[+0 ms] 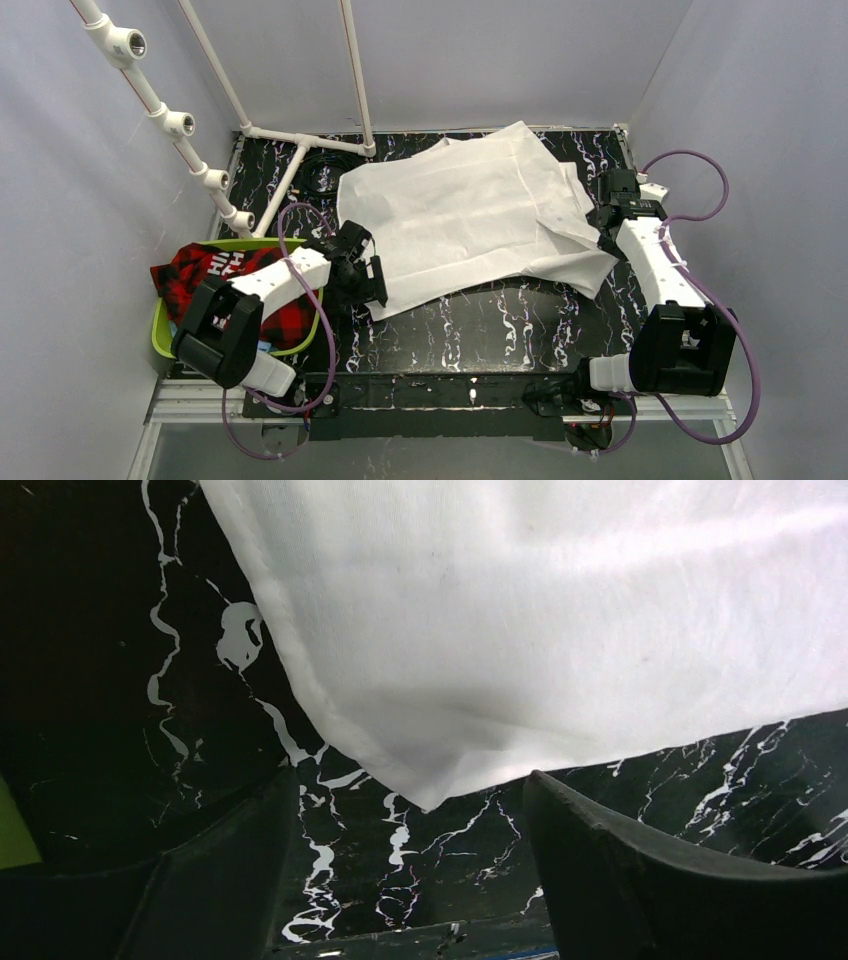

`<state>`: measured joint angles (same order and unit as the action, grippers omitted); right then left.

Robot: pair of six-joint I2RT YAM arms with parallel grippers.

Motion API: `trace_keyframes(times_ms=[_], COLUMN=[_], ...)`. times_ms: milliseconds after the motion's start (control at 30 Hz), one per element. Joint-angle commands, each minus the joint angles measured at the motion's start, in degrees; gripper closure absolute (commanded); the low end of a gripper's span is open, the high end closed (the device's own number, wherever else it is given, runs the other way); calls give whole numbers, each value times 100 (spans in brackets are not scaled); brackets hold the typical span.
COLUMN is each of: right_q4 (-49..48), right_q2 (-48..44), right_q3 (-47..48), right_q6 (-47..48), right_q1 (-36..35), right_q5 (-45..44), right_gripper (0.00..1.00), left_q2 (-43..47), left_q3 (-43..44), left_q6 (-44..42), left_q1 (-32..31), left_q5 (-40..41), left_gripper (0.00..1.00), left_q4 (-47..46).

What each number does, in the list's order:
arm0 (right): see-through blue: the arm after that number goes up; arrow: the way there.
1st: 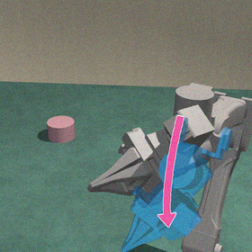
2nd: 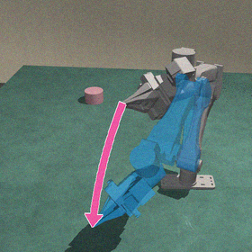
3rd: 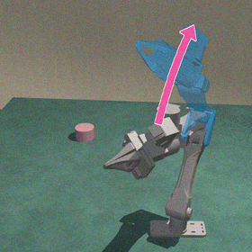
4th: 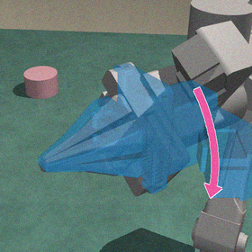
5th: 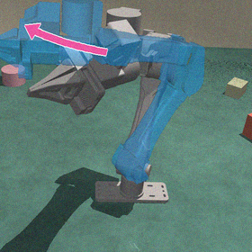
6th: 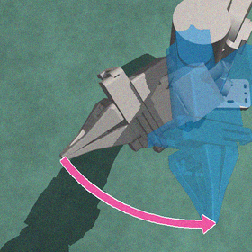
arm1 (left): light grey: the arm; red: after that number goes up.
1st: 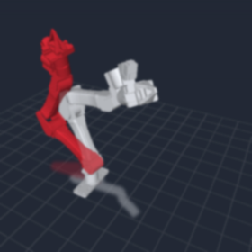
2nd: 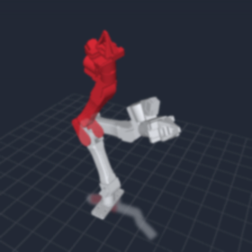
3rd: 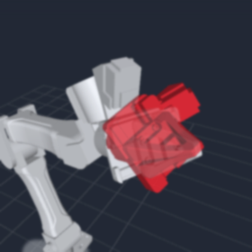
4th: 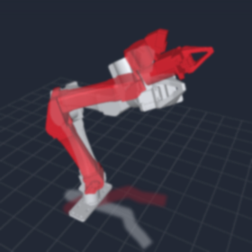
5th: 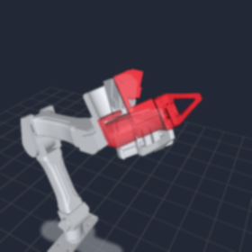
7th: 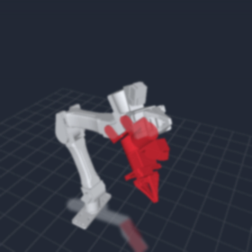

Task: Set up the pet bed

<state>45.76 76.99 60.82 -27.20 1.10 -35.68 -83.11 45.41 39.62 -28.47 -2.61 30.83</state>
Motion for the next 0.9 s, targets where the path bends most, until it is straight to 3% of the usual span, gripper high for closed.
trace_keyframes(times_ms=[0,200,300,733,867], right_q4=[-181,-270,-277,-485,-634], right_q2=[4,-38,-48,-378,-609], right_q3=[-65,-164,-202,-450,-568], right_q6=[-103,-78,-65,-48,-26], right_q1=[21,24,21,21,21], right_q5=[75,219,254,410,580], right_gripper=[99,99,99,99,99], left_q2=[428,463,478,119,-68], left_q3=[-268,-587,-566,-527,-522], left_q6=[15,549,708,1645,1571], left_q1=[-29,-212,-434,-1159,-1169], left_q5=[-342,626,965,1856,1870], left_gripper=[20,49,58,73,88], left_q4=[-320,-659,-656,856,596])
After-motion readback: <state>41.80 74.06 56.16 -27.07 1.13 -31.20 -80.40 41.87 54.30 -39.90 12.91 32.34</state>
